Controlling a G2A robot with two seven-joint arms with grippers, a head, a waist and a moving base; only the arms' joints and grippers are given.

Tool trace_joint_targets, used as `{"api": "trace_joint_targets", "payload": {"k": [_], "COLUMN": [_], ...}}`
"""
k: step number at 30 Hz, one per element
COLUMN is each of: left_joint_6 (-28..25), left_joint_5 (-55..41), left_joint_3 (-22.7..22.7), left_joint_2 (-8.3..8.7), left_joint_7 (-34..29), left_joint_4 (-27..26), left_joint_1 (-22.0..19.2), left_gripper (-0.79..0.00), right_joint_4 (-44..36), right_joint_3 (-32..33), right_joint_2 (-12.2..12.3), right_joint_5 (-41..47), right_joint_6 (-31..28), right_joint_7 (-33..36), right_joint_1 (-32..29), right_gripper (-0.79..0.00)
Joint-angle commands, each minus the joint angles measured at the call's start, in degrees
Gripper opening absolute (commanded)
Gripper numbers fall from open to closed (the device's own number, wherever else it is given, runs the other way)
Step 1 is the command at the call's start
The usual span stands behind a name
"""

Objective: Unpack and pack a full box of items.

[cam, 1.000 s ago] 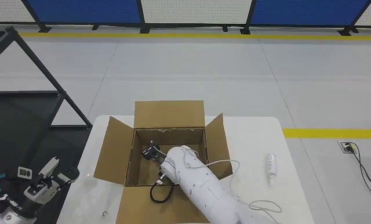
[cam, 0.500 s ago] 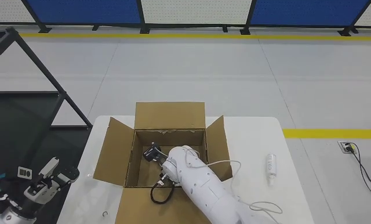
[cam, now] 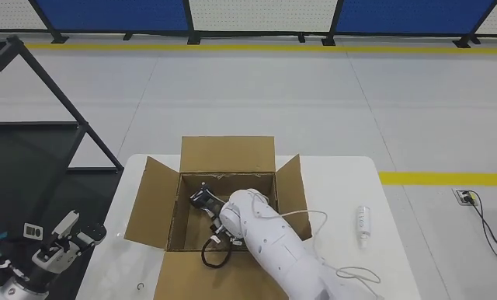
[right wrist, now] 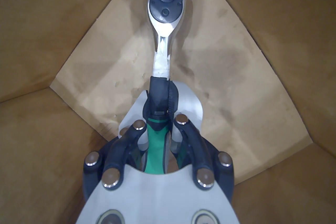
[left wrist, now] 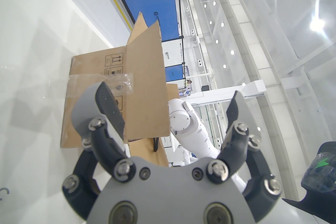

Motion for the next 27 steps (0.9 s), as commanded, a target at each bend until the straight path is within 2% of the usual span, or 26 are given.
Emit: {"api": "trace_joint_targets", "payload": {"k": [1, 10, 20, 23, 27], "left_joint_6": [0.00, 0.00, 0.00, 0.00, 0.00], "left_joint_5": [0.00, 0.00, 0.00, 0.00, 0.00], "left_joint_3": [0.00, 0.00, 0.00, 0.00, 0.00], "left_joint_2": [0.00, 0.00, 0.00, 0.00, 0.00], "left_joint_7": [0.00, 0.00, 0.00, 0.00, 0.00], "left_joint_4": [0.00, 0.00, 0.00, 0.00, 0.00], "left_joint_1": [0.00, 0.00, 0.00, 0.00, 0.00], "left_gripper": [0.000, 0.000, 0.000, 0.000, 0.000], "right_joint_4": [-0.22, -1.62, -4.52, -6.74, -11.29], "right_joint_3": [0.22, 1.55, 4.29, 5.08, 5.86], "right_joint_2": [0.21, 1.61, 5.03, 6.44, 8.27], "right_joint_5": [0.03, 0.38, 1.44, 0.87, -0.67], "right_joint_6": [-0.61, -3.98, -9.29, -8.17, -4.27], "right_joint_7": [-0.06, -1.04, -3.50, -3.11, 1.81], "right_joint_1": [0.10, 0.92, 0.85, -0.08, -2.08], "right_gripper": [-0.785, -0.785, -0.785, -0.785, -0.785]}}
